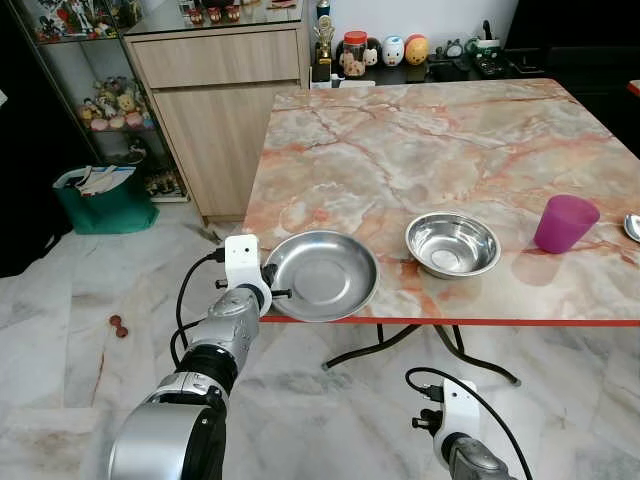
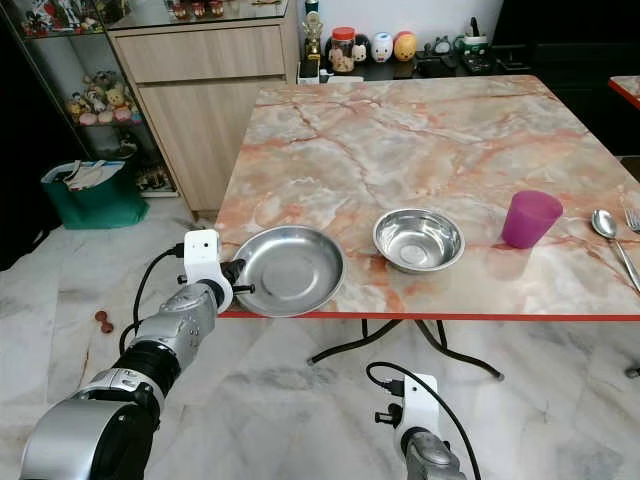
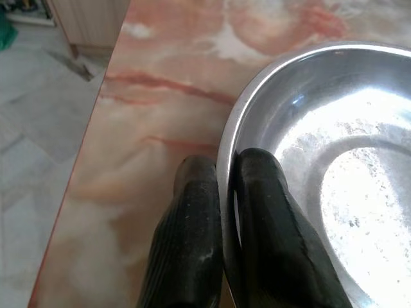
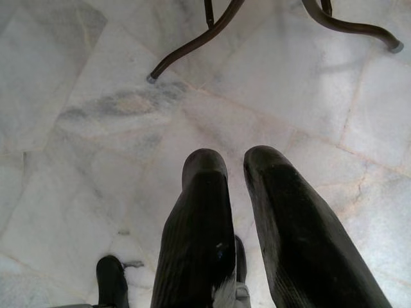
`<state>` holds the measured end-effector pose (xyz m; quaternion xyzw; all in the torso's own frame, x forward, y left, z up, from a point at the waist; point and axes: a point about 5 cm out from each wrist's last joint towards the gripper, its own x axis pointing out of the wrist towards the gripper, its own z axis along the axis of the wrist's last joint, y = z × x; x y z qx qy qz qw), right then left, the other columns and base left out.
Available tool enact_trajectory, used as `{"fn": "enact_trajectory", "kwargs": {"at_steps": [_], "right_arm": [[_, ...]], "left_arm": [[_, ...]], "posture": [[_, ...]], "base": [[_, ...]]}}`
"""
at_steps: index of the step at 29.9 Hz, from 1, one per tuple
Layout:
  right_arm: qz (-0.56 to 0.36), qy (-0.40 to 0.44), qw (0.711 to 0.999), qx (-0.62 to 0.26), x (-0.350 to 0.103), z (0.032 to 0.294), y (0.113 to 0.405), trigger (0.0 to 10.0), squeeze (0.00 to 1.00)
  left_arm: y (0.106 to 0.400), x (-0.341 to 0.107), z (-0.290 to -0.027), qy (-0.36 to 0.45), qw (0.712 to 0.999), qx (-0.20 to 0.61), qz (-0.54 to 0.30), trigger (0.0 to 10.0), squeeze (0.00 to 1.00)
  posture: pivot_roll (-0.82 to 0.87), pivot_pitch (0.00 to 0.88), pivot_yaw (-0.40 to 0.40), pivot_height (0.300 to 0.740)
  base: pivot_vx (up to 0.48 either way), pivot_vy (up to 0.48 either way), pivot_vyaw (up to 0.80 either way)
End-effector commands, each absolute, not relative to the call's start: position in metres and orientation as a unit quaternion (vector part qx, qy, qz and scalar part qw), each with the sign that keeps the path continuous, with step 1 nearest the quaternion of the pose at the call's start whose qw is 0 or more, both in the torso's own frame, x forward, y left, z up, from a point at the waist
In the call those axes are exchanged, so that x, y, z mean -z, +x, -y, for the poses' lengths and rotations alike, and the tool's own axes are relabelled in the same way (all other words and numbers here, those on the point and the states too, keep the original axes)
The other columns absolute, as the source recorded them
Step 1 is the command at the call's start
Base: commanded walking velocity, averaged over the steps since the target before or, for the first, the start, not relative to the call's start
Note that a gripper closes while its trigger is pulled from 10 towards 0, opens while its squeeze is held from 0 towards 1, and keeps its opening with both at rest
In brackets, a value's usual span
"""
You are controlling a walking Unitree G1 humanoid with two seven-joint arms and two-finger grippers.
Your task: Setting the table
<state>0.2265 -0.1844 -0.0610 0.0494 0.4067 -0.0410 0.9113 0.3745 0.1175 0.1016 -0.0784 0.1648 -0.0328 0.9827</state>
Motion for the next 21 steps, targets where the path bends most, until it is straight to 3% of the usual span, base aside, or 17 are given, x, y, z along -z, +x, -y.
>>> {"fn": "enact_trajectory", "kwargs": {"at_steps": [1, 9, 11, 12, 13, 14, 21], "right_arm": [[-0.412, 0.054, 0.909, 0.039, 0.062, 0.182, 0.226, 10.0, 0.00], [-0.412, 0.054, 0.909, 0.040, 0.062, 0.182, 0.226, 10.0, 0.00], [-0.412, 0.054, 0.909, 0.041, 0.062, 0.182, 0.226, 10.0, 0.00], [-0.412, 0.054, 0.909, 0.041, 0.062, 0.182, 0.226, 10.0, 0.00], [-0.412, 0.054, 0.909, 0.041, 0.062, 0.182, 0.225, 10.0, 0.00], [-0.412, 0.054, 0.909, 0.041, 0.062, 0.182, 0.225, 10.0, 0.00], [-0.413, 0.053, 0.908, 0.041, 0.062, 0.184, 0.225, 10.0, 0.00]], "left_arm": [[0.375, -0.104, -0.122, -0.048, 0.985, 0.037, -0.163, 0.0, 0.00], [0.371, -0.100, -0.125, -0.066, 0.985, 0.026, -0.155, 0.0, 0.00], [0.369, -0.101, -0.124, -0.121, 0.983, 0.030, -0.136, 1.2, 0.00], [0.368, -0.101, -0.124, -0.131, 0.982, 0.031, -0.132, 1.2, 0.00], [0.367, -0.101, -0.124, -0.142, 0.981, 0.033, -0.125, 2.7, 0.00], [0.364, -0.099, -0.124, -0.170, 0.978, 0.032, -0.120, 10.0, 0.00], [0.350, -0.082, -0.131, -0.263, 0.956, 0.014, -0.127, 10.0, 0.00]], "posture": [[-0.04, 0.000, 0.077, 0.740], [-0.04, 0.000, 0.074, 0.740], [-0.04, 0.000, 0.073, 0.740], [-0.04, 0.000, 0.073, 0.740], [-0.04, 0.000, 0.072, 0.740], [-0.04, 0.000, 0.072, 0.740], [-0.05, 0.000, 0.063, 0.740]], "base": [[0.000, 0.000, 0.00], [0.000, 0.000, 0.00], [0.000, 0.000, 0.00], [0.000, 0.000, 0.00], [0.000, 0.000, 0.00], [0.000, 0.000, 0.00], [0.000, 0.000, 0.00]]}}
